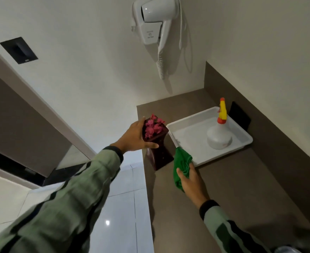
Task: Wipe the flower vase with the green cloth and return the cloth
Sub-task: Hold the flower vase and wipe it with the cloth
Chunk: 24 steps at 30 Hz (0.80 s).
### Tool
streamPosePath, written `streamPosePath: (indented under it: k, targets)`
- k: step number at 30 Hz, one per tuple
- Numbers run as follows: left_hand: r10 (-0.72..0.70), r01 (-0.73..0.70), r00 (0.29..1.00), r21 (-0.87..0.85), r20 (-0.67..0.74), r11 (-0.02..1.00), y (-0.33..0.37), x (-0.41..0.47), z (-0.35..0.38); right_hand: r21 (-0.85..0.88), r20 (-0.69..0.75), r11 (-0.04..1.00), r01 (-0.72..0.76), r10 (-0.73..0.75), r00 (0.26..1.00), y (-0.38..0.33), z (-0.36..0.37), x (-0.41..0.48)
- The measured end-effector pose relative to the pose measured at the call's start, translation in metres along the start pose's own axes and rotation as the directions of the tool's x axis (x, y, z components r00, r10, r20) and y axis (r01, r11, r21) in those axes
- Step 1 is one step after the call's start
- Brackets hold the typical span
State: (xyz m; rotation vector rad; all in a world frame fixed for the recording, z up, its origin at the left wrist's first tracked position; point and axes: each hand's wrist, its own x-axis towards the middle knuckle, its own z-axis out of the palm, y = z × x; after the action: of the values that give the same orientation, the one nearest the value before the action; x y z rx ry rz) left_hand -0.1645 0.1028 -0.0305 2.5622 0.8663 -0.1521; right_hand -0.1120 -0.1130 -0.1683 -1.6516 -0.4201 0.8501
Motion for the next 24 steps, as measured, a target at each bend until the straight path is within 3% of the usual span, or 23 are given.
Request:
streamPosePath:
  k: [4,8,12,19,24]
  targets:
    - [0.069,-0.071,0.996,0.041,0.058,0.997,-0.015,0.004,-0.015,-0.086,-0.079,0.993,0.081,-0.088,0.993,0.003,0.019,0.008]
    - [0.091,-0.088,0.995,-0.067,0.03,0.994,-0.021,0.0,-0.014,-0.25,-0.245,0.956,0.151,-0.214,0.946,0.008,0.038,0.013]
    - [0.114,-0.112,0.993,-0.109,0.008,0.988,-0.025,-0.012,-0.006,-0.215,-0.386,0.961,0.176,-0.25,0.888,0.001,0.059,0.02]
    - [0.099,-0.109,0.989,-0.1,-0.106,0.989,-0.016,-0.016,0.0,-0.18,-0.402,0.978,0.105,-0.171,0.899,-0.015,0.106,0.022]
    - [0.098,-0.104,0.991,-0.064,-0.09,0.993,-0.016,-0.013,-0.002,-0.189,-0.319,0.974,0.124,-0.18,0.93,-0.012,0.124,0.002]
